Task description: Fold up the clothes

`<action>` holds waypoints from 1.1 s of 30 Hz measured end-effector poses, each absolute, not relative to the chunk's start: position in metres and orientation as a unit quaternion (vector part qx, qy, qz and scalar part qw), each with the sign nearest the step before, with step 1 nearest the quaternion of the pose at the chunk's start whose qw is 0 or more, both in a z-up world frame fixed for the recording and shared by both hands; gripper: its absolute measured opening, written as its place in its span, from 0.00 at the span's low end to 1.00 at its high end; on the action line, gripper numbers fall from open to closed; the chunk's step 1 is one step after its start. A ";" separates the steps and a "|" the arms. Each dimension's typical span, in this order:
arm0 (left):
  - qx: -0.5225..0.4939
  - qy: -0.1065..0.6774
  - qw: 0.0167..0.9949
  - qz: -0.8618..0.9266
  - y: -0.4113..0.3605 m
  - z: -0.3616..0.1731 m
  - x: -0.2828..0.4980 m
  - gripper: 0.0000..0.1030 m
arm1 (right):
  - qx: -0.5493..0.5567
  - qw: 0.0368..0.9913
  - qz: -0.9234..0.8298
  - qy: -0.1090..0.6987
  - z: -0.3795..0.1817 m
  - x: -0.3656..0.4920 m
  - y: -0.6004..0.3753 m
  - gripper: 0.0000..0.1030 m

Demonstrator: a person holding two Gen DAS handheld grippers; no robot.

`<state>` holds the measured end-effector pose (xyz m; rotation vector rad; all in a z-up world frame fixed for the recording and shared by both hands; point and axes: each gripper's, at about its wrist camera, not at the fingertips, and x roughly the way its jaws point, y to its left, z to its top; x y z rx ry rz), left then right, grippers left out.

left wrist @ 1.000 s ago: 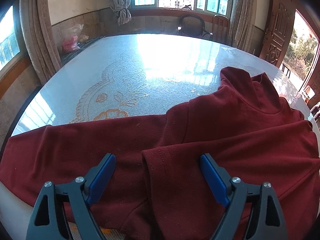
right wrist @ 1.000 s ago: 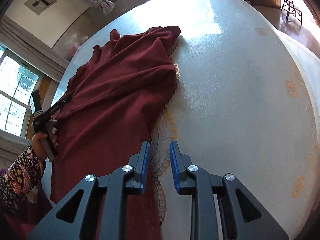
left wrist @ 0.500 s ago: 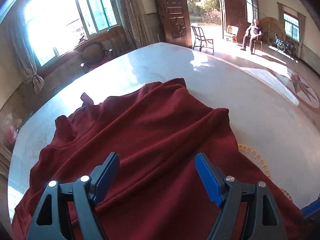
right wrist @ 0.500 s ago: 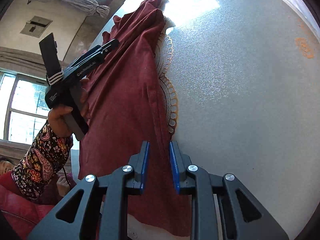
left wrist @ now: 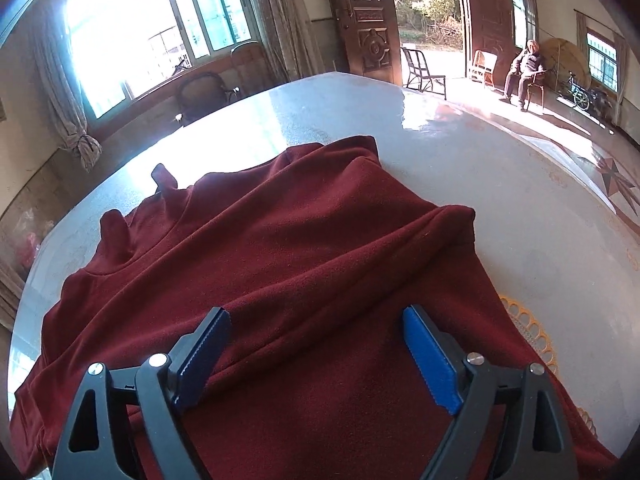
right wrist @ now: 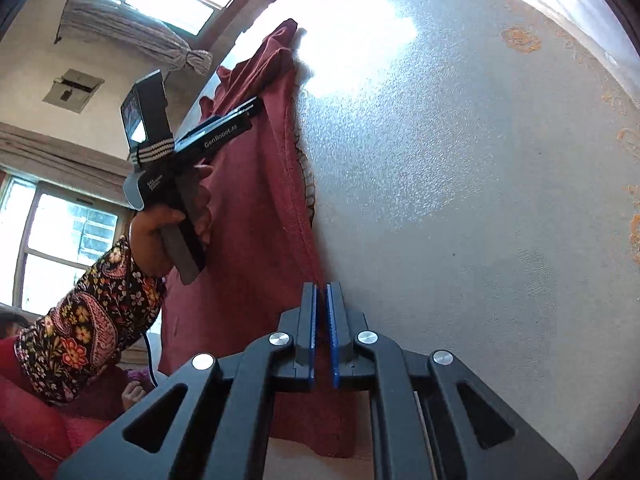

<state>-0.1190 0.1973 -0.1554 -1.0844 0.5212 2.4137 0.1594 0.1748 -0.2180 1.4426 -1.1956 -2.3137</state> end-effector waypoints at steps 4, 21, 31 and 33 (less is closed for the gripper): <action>-0.407 0.172 0.231 0.867 0.191 -0.150 -0.117 0.75 | 0.467 0.083 -0.788 -0.392 -0.194 0.186 0.195 0.25; -0.432 0.181 0.306 0.829 0.125 -0.151 0.028 0.73 | 0.571 0.118 -0.766 -0.270 -0.192 0.231 0.152 0.08; -0.405 0.103 0.252 0.873 0.058 -0.121 0.046 0.73 | 0.475 0.151 -0.827 -0.258 -0.121 0.147 0.168 0.37; -0.400 0.098 0.238 0.880 0.046 -0.120 0.045 0.73 | 0.480 0.175 -0.833 -0.212 -0.116 0.109 0.139 0.37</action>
